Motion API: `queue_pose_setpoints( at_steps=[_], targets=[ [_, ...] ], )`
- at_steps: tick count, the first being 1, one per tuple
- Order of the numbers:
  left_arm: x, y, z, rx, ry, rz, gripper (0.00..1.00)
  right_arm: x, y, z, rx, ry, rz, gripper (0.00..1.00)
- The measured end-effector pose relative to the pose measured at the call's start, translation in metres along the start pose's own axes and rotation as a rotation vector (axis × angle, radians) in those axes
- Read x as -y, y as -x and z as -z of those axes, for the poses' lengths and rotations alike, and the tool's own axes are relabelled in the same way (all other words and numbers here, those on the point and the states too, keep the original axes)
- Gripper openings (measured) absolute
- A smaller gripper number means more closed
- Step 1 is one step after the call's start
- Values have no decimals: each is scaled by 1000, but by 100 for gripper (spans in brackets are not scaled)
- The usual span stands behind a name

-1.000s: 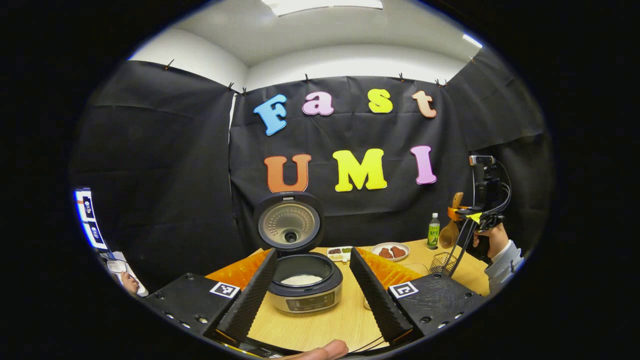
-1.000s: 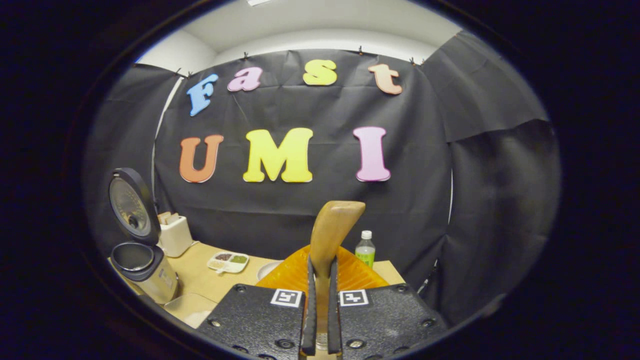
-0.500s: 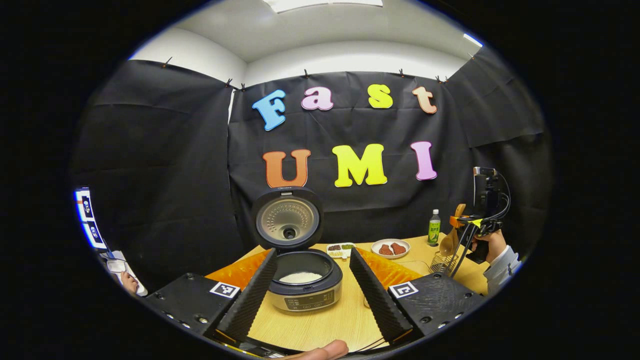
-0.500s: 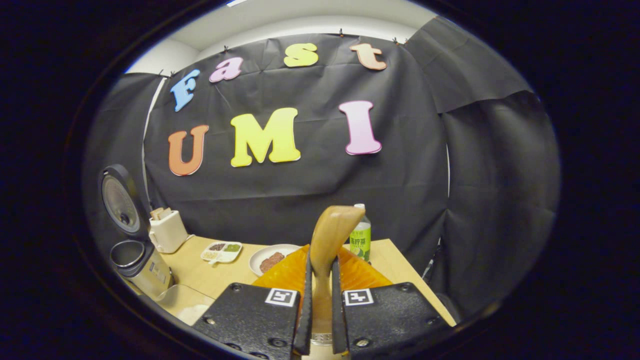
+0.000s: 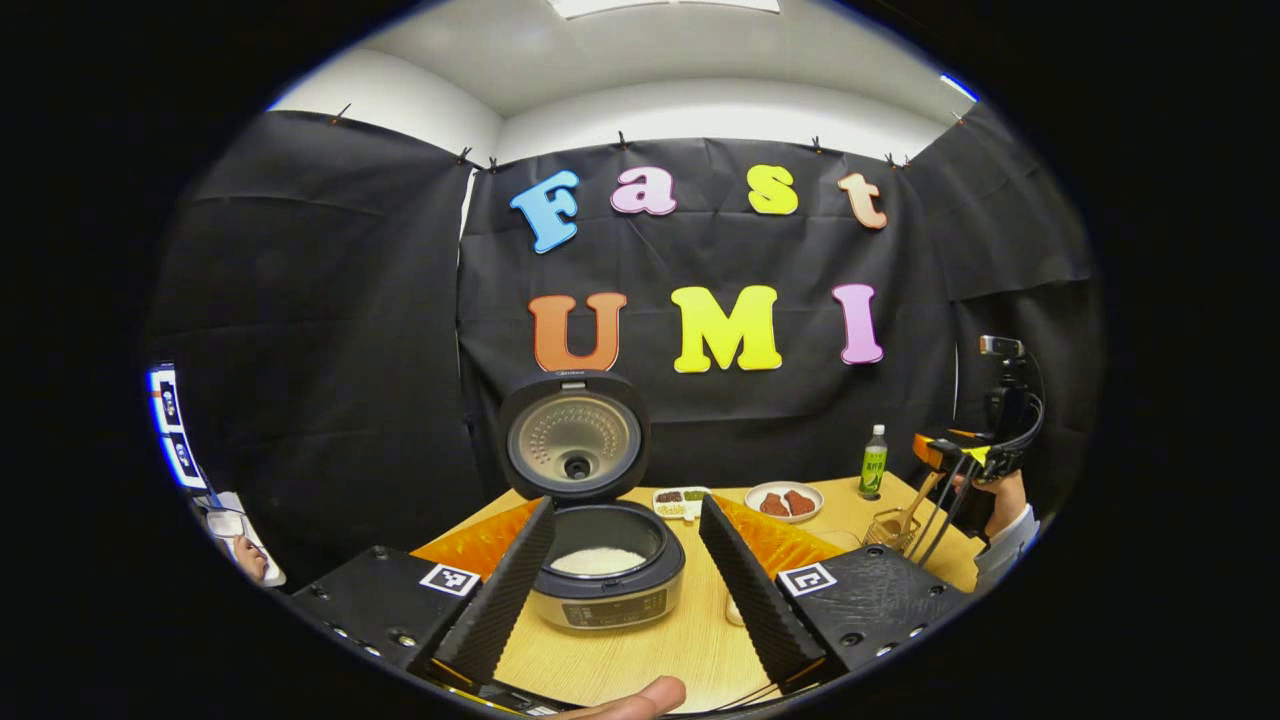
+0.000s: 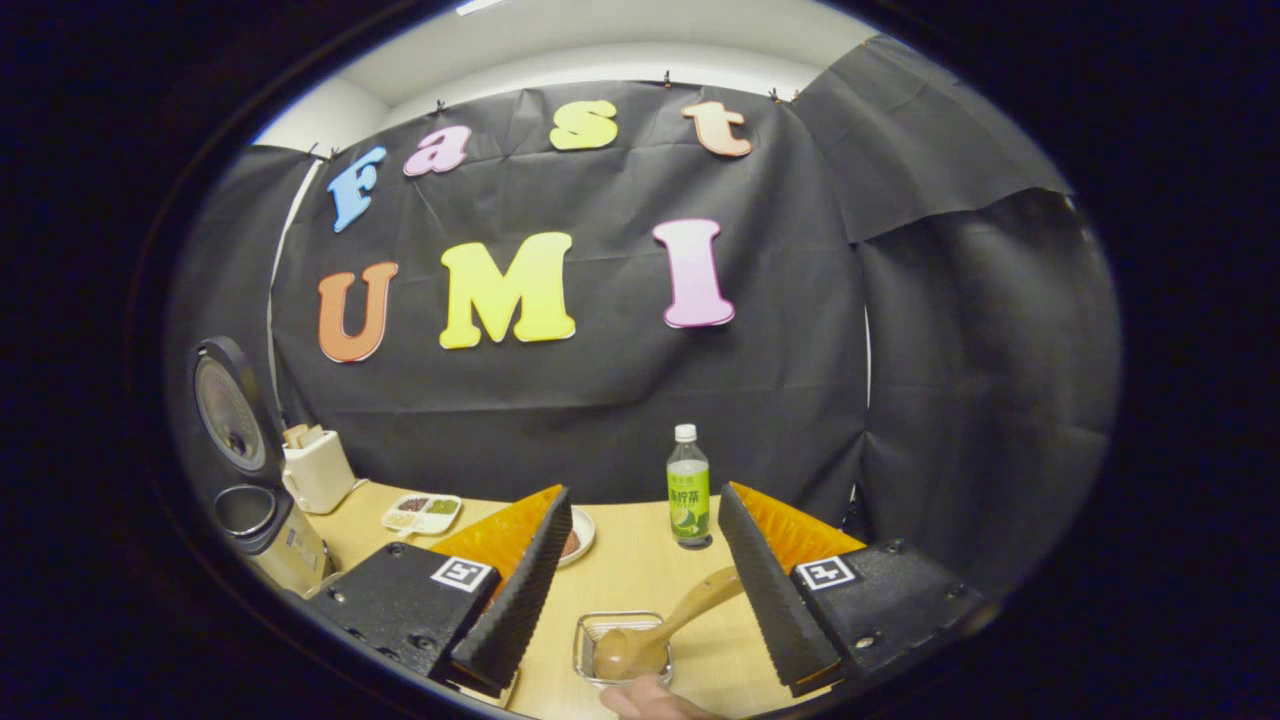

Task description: Close the left gripper, press the button to open the rice cooker; take a wooden spoon from the chopstick holder with the right hand, scoop a spoonful of rice and pour it into the rice cooker, then put the wooden spoon back into the chopstick holder.

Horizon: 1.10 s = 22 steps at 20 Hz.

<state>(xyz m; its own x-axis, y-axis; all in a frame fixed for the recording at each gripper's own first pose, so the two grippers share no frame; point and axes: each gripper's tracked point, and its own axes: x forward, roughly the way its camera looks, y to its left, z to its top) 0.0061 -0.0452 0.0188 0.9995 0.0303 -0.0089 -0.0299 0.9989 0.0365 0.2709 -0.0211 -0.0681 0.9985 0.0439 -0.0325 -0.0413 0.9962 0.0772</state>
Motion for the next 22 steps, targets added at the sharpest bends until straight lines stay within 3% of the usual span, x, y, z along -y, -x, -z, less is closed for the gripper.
queue_pose_setpoints(
  at_steps=[1, 2, 6, 10, 12, 16, 19, 22],
  targets=[
    [-1, -3, -2, 0, 10, 12, 93, -2, 9, -6, 16, -13, -15, 96],
    [-5, -10, -7, 7, 18, 12, 93, -2, 18, -8, 19, -19, -20, 100],
    [-25, -34, -42, 59, 34, -48, 93, -2, 64, -25, 54, -41, -46, 100],
    [-36, -53, -76, 84, -9, -69, 94, 9, 110, -23, 48, -32, -33, 100],
    [-36, -67, -95, 112, -30, -45, 94, 13, 134, -23, 45, -31, -18, 99],
    [-55, -111, -130, 195, -12, -38, 94, 8, 177, -23, 63, -19, -79, 100],
    [-82, -134, -151, 242, -16, -108, 95, 15, 197, -25, 86, 15, -88, 100],
    [-82, -157, -164, 268, 32, -100, 94, 27, 206, -29, 112, 35, -74, 99]
  ],
)
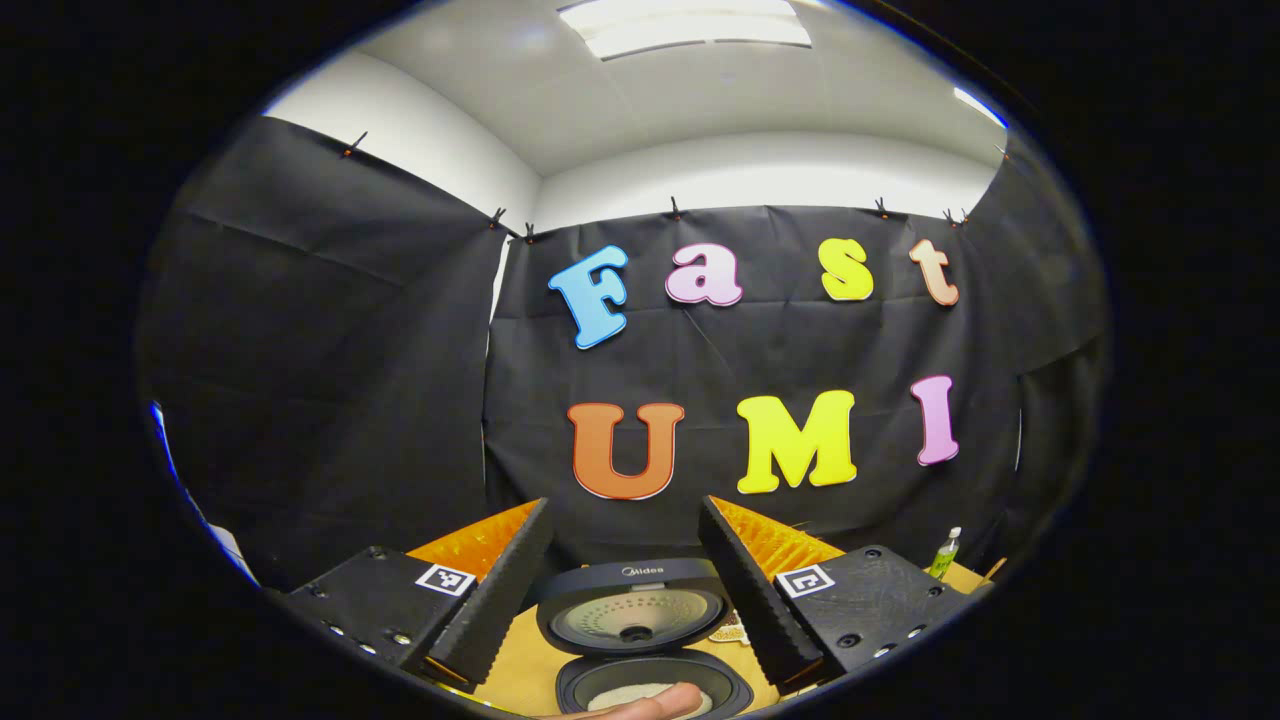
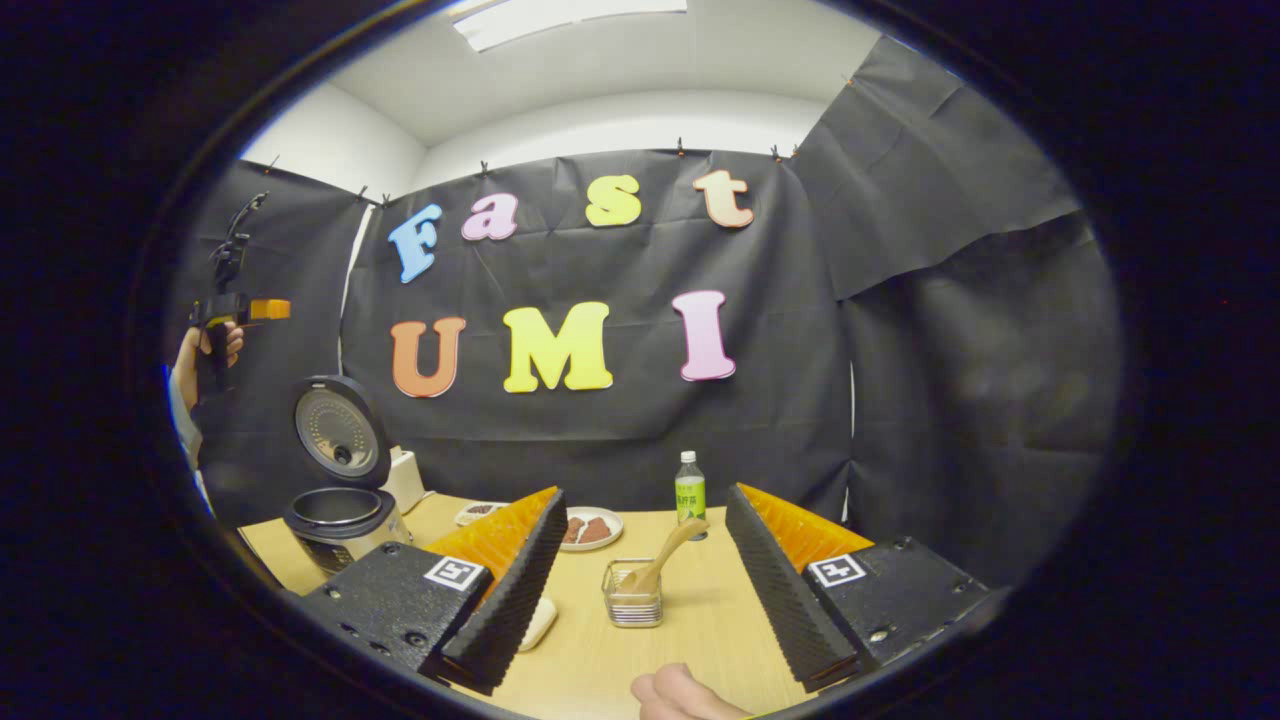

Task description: Close the left gripper, press the button to open the rice cooker; take a wooden spoon from the chopstick holder with the right hand, scoop a spoonful of rice and pour it into the rice cooker, then put the wooden spoon back into the chopstick holder.

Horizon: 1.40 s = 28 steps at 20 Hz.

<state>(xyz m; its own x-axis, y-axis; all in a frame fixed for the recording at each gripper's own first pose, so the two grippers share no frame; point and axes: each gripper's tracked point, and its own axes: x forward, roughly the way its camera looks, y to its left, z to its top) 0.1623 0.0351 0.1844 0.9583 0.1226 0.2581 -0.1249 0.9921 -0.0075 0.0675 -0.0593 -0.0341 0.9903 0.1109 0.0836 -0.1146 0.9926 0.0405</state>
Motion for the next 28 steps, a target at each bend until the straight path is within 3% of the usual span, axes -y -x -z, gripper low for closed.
queue_pose_setpoints(
  at_steps=[6, 9, 11, 13, 16, 17, 18, 19, 21, 28],
  targets=[
    [-6, -71, 28, -44, -6, -31, 94, 11, 8, 5, -7, 7, 3, 100],
    [1, -99, 54, -123, 62, -25, 94, 17, 12, 6, -5, 9, 16, 100],
    [-5, -117, 61, -128, 83, -46, 94, 22, 18, 3, 9, 0, 30, 100],
    [-18, -131, 76, -159, 44, -120, 94, 25, 26, 4, 14, 3, 41, 99],
    [-18, -136, 109, -254, 32, -124, 94, 32, 36, -2, 34, 18, 67, 99],
    [-18, -136, 116, -275, 34, -122, 84, 33, 38, -5, 39, 26, 75, 99],
    [-19, -136, 124, -299, 28, -123, 83, 32, 41, -8, 43, 34, 78, 99],
    [-20, -138, 129, -319, 20, -127, 94, 30, 42, -11, 44, 43, 78, 99],
    [-22, -136, 147, -380, 32, -134, 94, 23, 46, -20, 58, 53, 77, 99],
    [-18, -121, 146, -385, 45, -133, 96, 3, 50, -25, 47, 38, 59, 100]
  ],
)
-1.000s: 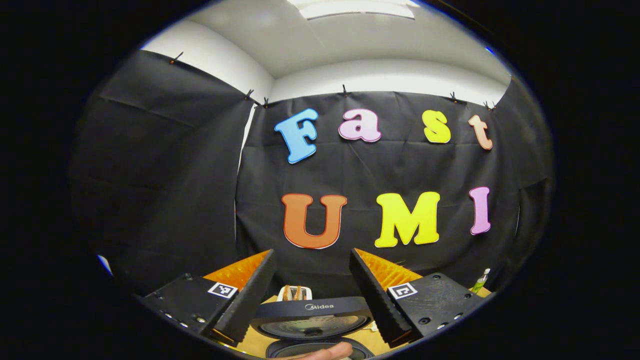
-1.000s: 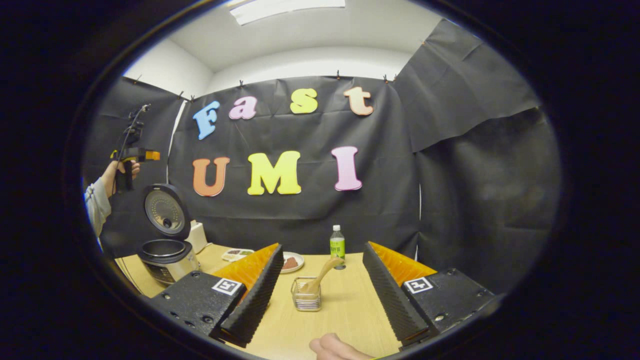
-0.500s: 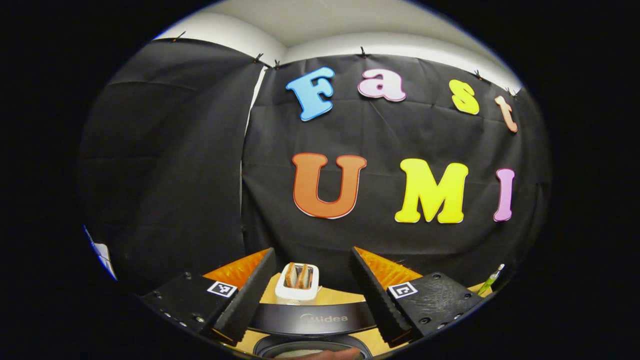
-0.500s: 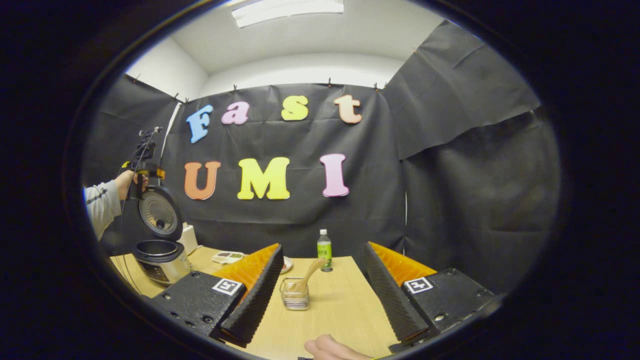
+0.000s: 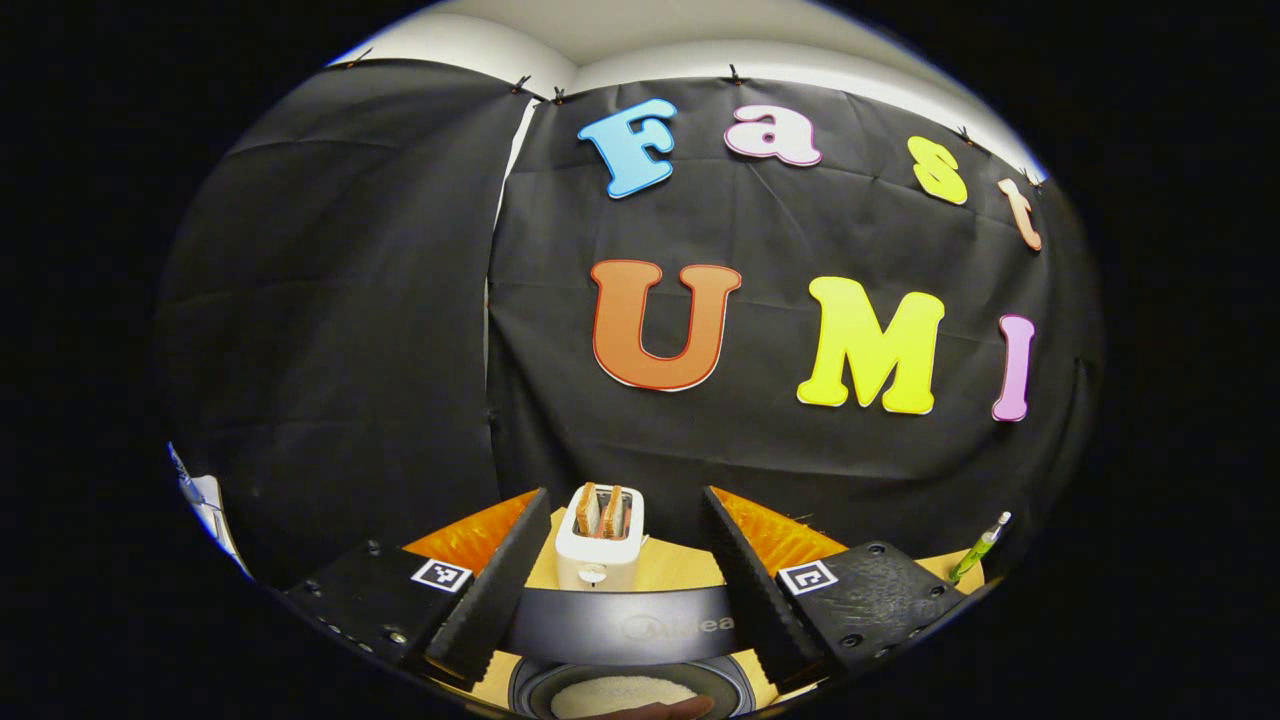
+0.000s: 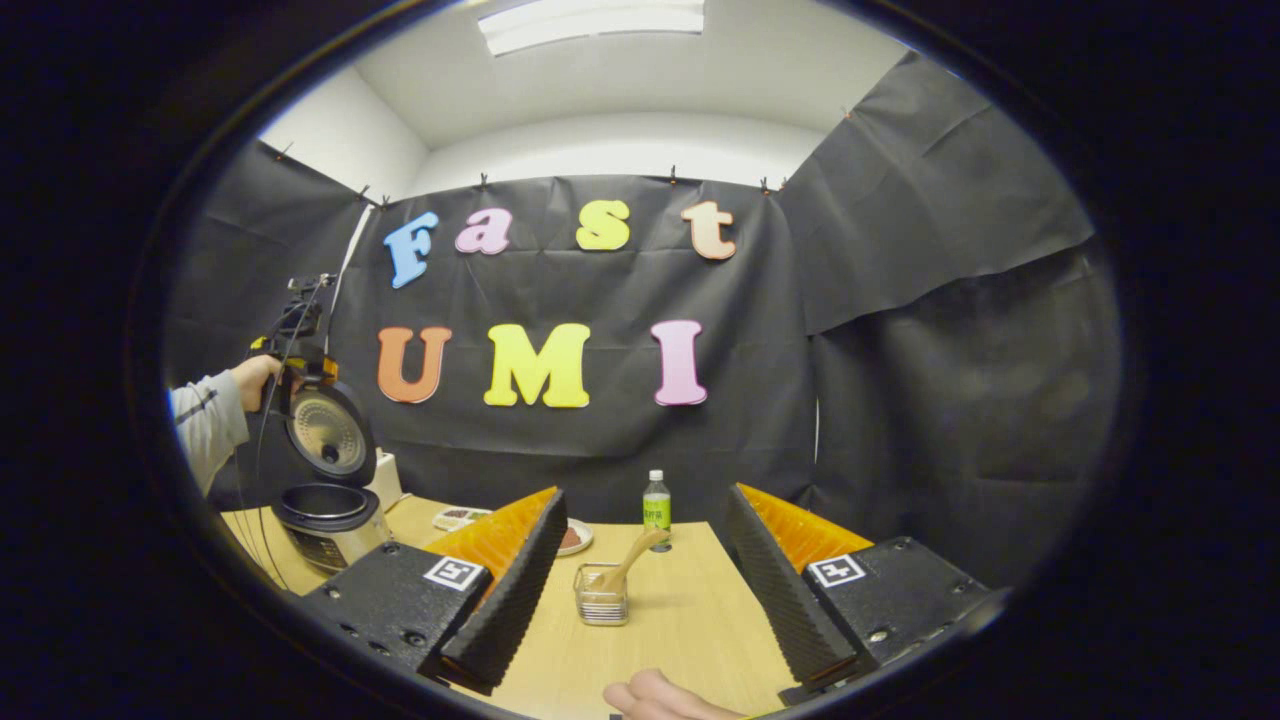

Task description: Close the left gripper, press the button to open the rice cooker; take a wooden spoon from the chopstick holder with the right hand, scoop a spoonful of rice and pour it into the rice cooker, then put the wooden spoon back into the chopstick holder.

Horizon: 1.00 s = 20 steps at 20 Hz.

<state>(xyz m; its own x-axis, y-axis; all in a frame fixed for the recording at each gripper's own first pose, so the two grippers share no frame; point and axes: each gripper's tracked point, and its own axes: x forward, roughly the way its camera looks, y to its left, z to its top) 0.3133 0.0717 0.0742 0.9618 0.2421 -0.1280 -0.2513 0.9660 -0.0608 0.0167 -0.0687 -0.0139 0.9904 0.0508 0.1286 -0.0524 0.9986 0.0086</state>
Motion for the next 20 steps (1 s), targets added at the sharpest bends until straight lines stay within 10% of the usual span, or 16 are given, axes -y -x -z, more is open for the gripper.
queue_pose_setpoints(
  at_steps=[20],
  targets=[
    [16, 95, 156, -262, -45, 71, 98, -57, 50, -12, -14, -102, -145, 99]
  ],
)
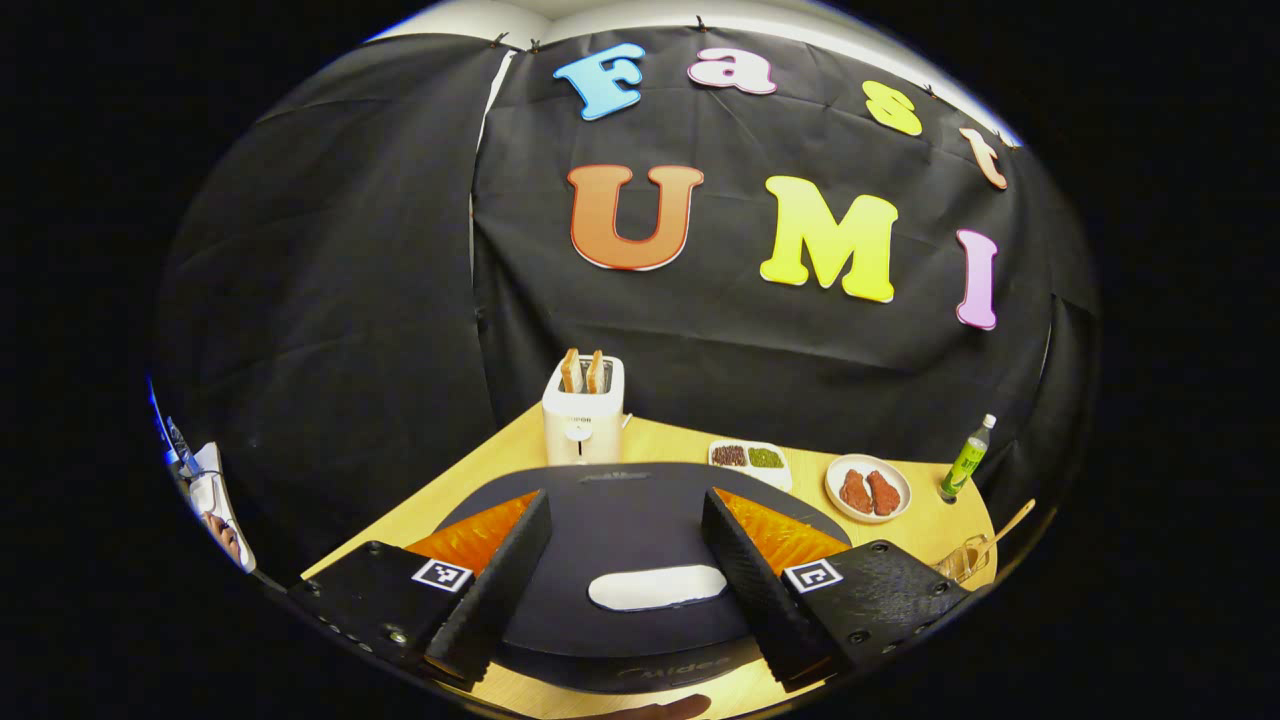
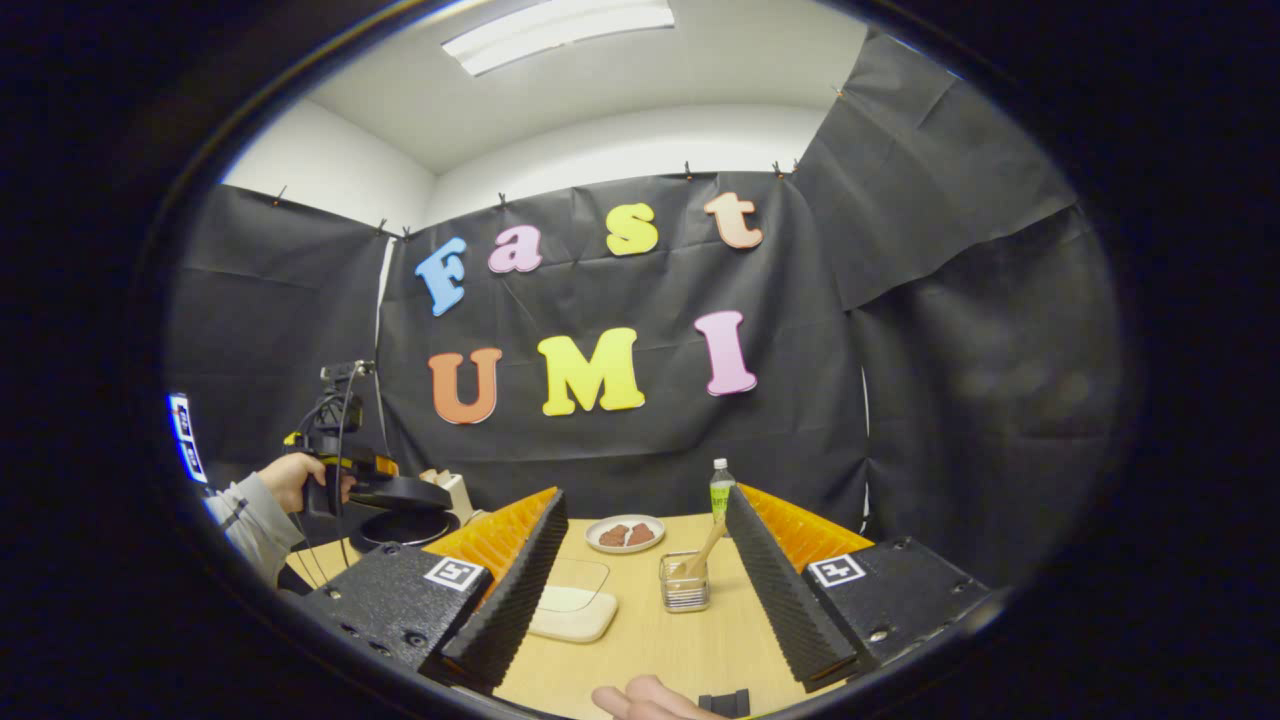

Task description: Close the left gripper, press the button to open the rice cooker; take a wooden spoon from the chopstick holder with the right hand, scoop a spoonful of rice and pour it into the rice cooker, then put the wooden spoon back into the chopstick holder.

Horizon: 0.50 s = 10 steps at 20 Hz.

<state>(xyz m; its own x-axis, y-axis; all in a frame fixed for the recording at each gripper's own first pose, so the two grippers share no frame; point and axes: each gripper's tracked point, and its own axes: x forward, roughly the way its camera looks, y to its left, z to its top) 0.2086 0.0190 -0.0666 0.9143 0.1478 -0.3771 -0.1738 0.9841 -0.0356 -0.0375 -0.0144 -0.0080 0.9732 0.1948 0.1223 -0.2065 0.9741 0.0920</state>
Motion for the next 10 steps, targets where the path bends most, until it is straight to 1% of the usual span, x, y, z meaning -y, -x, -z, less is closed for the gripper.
queue_pose_setpoints(
  at_steps=[2, 4, 5, 6, 8, 10],
  targets=[
    [-1, 2, 10, 15, -33, -10, 98, 0, 13, 3, -2, 8, 11, 100],
    [-1, 7, 21, 11, -23, -22, 98, -6, 27, 7, -5, 25, 1, 100],
    [0, 11, 27, 3, -26, -24, 100, -7, 33, 8, -5, 32, 0, 100],
    [1, 13, 35, -8, -36, -23, 98, -7, 41, 11, -8, 42, -5, 100],
    [2, 20, 53, -53, -44, -17, 98, -8, 55, 7, -6, 49, -10, 99],
    [5, 29, 64, -86, -49, -9, 98, -11, 71, -3, 16, 36, -23, 100]
  ],
)
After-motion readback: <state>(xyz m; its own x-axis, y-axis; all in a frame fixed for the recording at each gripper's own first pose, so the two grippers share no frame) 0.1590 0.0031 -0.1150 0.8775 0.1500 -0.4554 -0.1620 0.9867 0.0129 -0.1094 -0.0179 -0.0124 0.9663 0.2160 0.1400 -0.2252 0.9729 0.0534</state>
